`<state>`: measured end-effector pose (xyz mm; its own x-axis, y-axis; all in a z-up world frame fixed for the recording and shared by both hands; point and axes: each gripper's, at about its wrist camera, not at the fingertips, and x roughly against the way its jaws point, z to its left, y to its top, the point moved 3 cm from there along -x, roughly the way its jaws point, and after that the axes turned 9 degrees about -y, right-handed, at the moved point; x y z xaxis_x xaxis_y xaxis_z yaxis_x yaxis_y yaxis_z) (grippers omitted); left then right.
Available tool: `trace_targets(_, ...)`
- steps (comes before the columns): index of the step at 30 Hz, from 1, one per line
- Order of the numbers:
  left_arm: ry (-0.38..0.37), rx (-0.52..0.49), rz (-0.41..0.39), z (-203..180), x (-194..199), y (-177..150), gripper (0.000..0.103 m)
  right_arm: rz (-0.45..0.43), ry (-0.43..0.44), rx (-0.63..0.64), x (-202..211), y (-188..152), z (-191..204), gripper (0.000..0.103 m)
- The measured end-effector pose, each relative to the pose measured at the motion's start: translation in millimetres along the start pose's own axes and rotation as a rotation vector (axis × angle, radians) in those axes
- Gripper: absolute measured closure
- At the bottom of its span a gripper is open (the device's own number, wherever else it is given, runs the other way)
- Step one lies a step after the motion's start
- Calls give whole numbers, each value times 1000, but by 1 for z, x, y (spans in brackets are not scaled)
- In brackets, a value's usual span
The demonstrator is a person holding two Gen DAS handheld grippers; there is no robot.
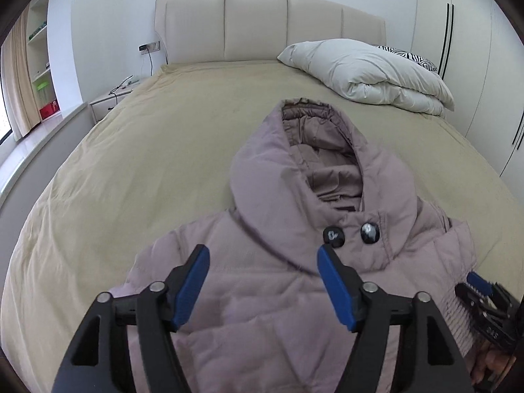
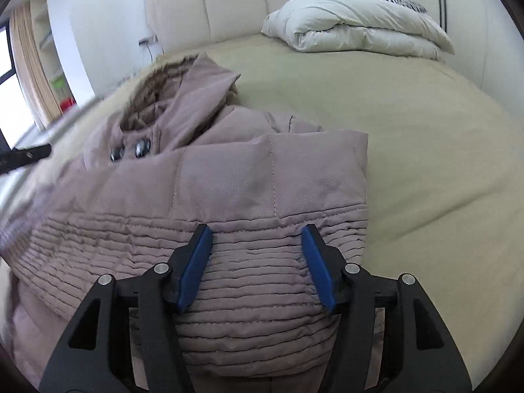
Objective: Fold large clothes
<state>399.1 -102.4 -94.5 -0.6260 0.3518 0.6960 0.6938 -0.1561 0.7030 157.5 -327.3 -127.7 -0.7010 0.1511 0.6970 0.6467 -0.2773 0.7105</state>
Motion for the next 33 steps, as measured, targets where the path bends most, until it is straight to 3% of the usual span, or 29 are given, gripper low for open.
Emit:
trace_targets(4,90,-37,14,-15,-46,47,24,-36,221,-198,-3,-5,-31,46)
trace_targets(11,227,-77,98,-19,-136,95,23,-45,275,-231,-2,-9,-47,46)
trace_targets(13,233,-60,100,-10,-148,99,33,-44,279,-234,5,-15,-52,46)
trace_targets(15,169,27,123,4,-152,99,68,-45,282,-235,7,-17,-54,46)
trace_targets(16,152,42,131,6,-153,98,74,-45,282,-235,9,-18,-55,46)
trace_targets(17,159,19,138,3,-152,95,87,-44,281,-234,8,-18,-54,46)
trace_targets(18,169,-11,141,0,-150,93,92,-44,279,-233,9,-18,-54,46)
trace_targets(23,120,19,11,0,-97,90,95,-68,275,-227,23,-19,-58,46)
trace_targets(27,89,-57,-99,-14,-40,78,95,-160,245,-162,58,-3,-42,44)
trace_targets(28,75,-68,-122,-17,-28,73,95,-175,238,-145,67,6,-33,42)
trace_targets(31,37,-87,-171,-24,-1,55,95,-209,245,-47,81,43,6,15)
trace_targets(33,29,-97,-197,-27,10,47,95,-204,230,65,73,74,42,14)
